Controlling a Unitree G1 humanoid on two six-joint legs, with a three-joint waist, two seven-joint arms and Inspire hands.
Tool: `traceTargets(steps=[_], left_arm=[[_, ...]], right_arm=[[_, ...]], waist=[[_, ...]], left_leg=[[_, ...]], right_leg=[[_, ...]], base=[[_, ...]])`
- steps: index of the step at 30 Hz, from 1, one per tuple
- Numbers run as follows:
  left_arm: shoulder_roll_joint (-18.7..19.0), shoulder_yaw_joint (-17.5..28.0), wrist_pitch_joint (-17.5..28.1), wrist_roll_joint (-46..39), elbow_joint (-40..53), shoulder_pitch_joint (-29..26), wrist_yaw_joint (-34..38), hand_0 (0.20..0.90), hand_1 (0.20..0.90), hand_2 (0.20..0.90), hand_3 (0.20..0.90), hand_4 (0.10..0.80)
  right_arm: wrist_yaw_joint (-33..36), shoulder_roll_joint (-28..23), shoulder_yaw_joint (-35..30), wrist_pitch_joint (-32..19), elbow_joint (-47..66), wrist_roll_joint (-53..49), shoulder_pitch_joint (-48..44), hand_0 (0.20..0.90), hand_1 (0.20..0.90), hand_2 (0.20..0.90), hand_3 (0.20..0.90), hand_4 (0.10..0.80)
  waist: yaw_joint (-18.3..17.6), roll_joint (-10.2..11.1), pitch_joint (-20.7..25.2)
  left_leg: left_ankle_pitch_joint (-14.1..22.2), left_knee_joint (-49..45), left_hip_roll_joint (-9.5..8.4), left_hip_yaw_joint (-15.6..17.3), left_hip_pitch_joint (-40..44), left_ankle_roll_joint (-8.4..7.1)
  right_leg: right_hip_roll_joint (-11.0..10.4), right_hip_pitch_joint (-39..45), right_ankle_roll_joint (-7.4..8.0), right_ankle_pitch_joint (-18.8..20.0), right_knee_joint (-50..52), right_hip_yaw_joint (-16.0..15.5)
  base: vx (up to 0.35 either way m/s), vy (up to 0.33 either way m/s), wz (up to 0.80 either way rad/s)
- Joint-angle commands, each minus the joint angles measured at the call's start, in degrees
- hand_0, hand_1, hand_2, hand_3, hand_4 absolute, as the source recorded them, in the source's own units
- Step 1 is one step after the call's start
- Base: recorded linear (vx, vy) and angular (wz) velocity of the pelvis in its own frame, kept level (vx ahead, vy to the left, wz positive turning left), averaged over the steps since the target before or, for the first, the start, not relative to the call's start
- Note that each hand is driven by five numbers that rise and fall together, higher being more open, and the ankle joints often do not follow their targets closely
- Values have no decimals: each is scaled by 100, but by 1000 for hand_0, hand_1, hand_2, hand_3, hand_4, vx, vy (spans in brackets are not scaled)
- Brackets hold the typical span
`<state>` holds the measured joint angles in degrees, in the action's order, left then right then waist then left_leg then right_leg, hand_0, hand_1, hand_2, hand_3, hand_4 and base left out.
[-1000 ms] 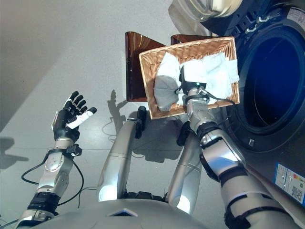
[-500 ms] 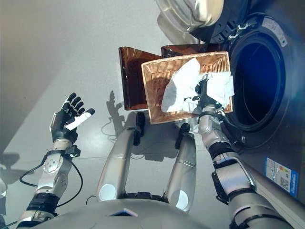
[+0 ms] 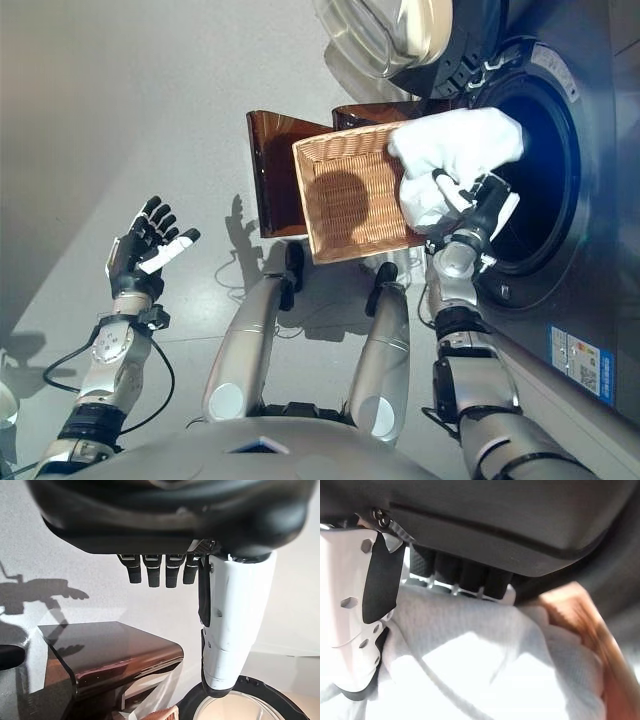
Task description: Pick up the clothes and place them into the washing machine
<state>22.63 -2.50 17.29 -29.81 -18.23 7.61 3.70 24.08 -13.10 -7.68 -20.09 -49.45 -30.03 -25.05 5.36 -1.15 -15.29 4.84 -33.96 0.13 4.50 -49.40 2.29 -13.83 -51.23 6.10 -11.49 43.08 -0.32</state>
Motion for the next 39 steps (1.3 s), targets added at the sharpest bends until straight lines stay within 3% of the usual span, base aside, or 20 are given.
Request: traceTargets(steps=[1, 5, 11, 24, 39], left_arm=[[35, 281, 297, -138, 202, 167, 1, 900, 900, 900, 900, 800], [-9, 217, 226, -264, 158, 179, -77, 900, 900, 900, 900, 800], [14, 101, 220, -362, 161, 191, -133, 900, 900, 900, 900, 800], [322, -273, 137, -536, 502, 322, -230, 900, 900, 900, 900, 800], [452, -233, 42, -725, 619, 485, -197, 900, 900, 900, 900, 800]], right_arm=[[-1059, 156, -519, -1220, 629, -2645, -50, 200, 200, 200, 200, 300], [-1565, 380, -828, -1352, 529, -3833, -147, 200, 200, 200, 200, 300], [-1459, 299, -1141, -1556, 358, -4350, -593, 200, 200, 200, 200, 300], [-444, -1229, -1724, -1783, -549, -4562, -2030, 200, 200, 200, 200, 300], [585, -2672, -2041, -2262, -733, -4251, -2490, 200, 200, 200, 200, 300]], waist=[[-56, -260, 370], [-20, -336, 384], [59, -439, 425], [195, -716, 442], [104, -821, 556]], left_leg=[[182, 301, -58, -192, 61, -212], [193, 246, -52, -175, 18, -222], [219, 177, -40, -156, -46, -230], [411, -405, -11, -98, -298, -279], [522, -558, 37, -18, -419, -299]], right_leg=[[71, -60, -112, 406, -488, -109], [70, -121, -135, 361, -405, -79], [71, -227, -160, 296, -279, -28], [70, -548, -244, 30, 373, 134], [73, -771, -243, -71, 593, 217]], base=[[-9, -7, -3], [0, 0, 0], [0, 0, 0], [-7, -10, -1], [1, 0, -1]])
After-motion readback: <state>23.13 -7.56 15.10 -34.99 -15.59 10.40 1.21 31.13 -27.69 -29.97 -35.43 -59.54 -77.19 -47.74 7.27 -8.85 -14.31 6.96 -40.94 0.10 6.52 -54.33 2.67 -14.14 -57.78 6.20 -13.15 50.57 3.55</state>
